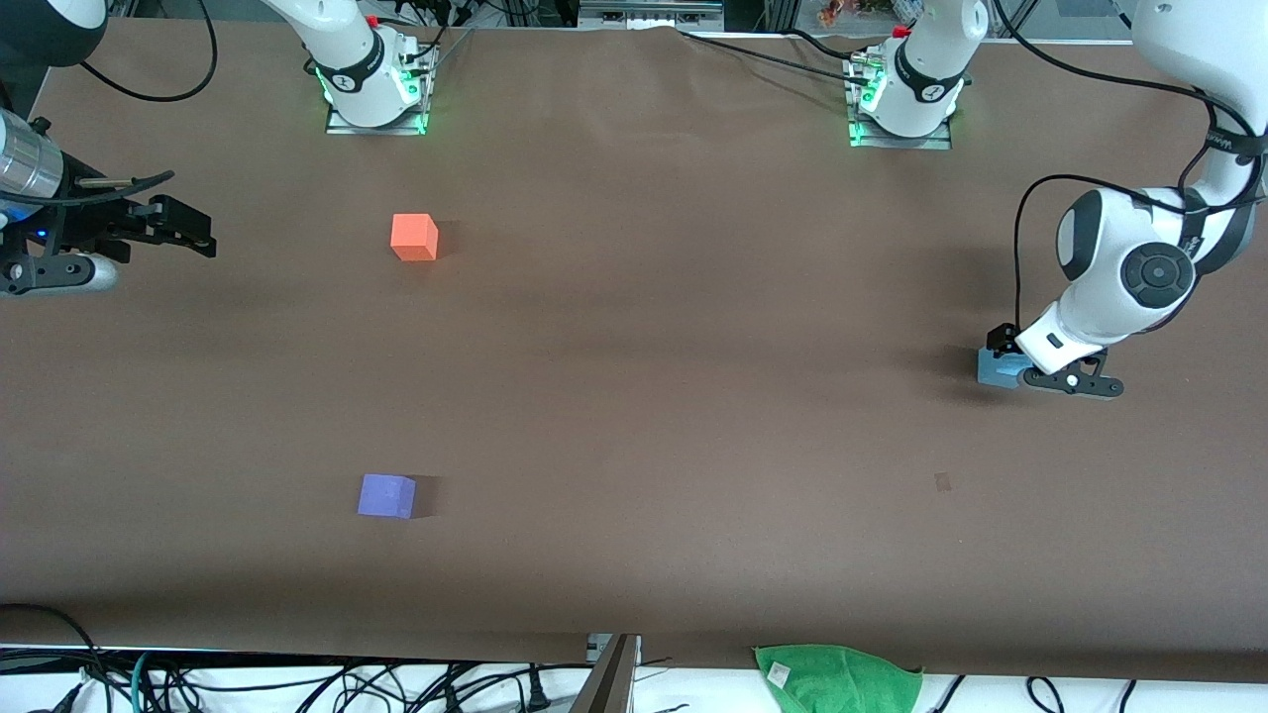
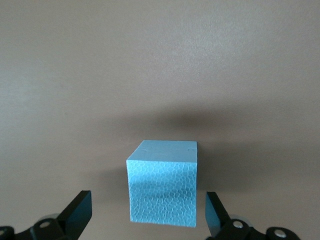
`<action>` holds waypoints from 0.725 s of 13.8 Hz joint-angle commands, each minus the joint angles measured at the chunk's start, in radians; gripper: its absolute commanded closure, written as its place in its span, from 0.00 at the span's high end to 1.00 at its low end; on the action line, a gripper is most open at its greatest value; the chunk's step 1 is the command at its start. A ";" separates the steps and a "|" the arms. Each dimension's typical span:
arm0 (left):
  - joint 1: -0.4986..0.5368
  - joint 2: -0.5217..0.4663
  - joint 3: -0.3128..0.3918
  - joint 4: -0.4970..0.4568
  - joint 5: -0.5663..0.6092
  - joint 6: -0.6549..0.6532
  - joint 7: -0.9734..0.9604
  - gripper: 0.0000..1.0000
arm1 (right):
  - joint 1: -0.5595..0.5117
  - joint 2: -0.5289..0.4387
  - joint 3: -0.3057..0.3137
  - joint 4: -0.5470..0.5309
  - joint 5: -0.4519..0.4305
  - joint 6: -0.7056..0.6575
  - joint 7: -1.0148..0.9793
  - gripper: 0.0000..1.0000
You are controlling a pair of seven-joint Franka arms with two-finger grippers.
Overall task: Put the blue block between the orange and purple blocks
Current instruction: 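Lower the left gripper onto the light-blue cube and close on it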
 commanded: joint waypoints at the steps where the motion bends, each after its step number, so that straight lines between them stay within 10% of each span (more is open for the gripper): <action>1: 0.009 0.012 -0.005 -0.012 0.022 0.041 0.007 1.00 | -0.014 0.007 0.010 0.020 -0.005 -0.010 -0.015 1.00; 10: 0.021 0.074 -0.007 -0.010 0.021 0.101 0.006 0.95 | -0.014 0.007 0.010 0.022 -0.004 -0.010 -0.015 1.00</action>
